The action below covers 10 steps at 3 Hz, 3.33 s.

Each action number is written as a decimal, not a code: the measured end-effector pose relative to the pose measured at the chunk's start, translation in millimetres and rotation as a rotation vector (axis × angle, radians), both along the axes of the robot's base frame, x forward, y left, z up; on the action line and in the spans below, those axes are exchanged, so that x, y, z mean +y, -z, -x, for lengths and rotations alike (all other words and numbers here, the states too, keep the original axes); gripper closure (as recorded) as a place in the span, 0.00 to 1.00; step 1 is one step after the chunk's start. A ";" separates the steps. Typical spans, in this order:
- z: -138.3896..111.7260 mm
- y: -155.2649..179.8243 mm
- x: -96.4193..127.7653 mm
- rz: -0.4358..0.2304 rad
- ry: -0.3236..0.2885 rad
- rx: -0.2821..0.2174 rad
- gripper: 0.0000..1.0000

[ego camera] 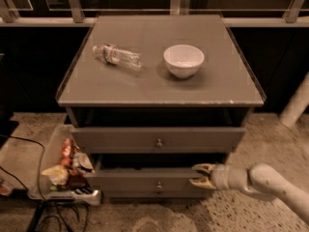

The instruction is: Open middle drawer

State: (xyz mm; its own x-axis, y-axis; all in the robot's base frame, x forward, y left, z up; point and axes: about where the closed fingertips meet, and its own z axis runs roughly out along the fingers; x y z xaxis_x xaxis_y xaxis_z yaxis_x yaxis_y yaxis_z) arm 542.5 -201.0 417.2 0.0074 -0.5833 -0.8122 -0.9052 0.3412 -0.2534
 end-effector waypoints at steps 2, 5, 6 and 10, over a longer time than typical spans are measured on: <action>0.3 -1.5 0.1 0.000 0.000 0.000 0.59; 22.5 8.2 3.9 -0.022 -0.041 0.018 0.14; 41.5 16.6 7.3 -0.029 -0.067 0.034 0.37; 56.5 -0.3 1.8 -0.031 -0.064 0.034 1.00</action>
Offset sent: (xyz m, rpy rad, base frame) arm -0.0003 0.0001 0.0015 0.0000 -0.0001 0.0000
